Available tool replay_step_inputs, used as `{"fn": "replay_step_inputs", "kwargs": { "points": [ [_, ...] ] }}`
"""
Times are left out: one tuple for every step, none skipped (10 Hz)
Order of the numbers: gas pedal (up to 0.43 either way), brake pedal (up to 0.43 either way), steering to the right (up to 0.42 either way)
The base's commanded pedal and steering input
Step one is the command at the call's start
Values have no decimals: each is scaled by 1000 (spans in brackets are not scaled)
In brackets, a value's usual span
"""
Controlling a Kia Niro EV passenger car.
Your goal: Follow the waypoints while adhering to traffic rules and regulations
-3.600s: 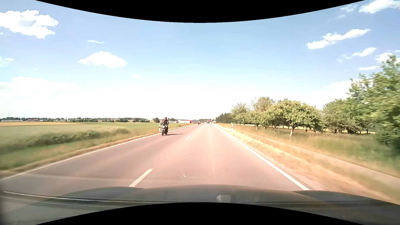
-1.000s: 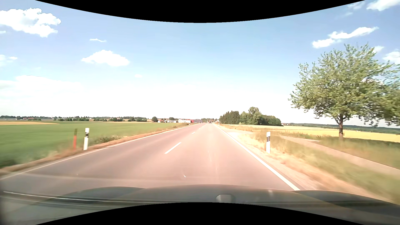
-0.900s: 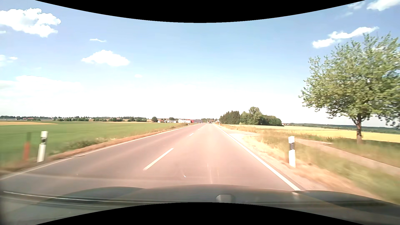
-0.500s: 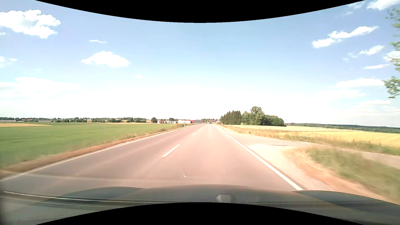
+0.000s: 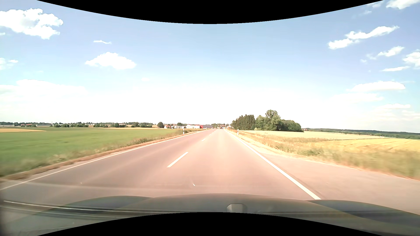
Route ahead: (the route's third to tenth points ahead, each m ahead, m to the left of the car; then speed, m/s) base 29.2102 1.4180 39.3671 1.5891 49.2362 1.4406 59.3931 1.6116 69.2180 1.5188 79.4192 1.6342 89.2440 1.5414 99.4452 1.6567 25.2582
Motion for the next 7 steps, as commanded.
{"fn": "replay_step_inputs", "kwargs": {
  "points": [
    [118, 6, 0],
    [118, 6, 0],
    [118, 6, 0],
    [118, 6, 0],
    [118, 6, 0],
    [118, 6, 0],
    [118, 6, 0]
  ]
}}
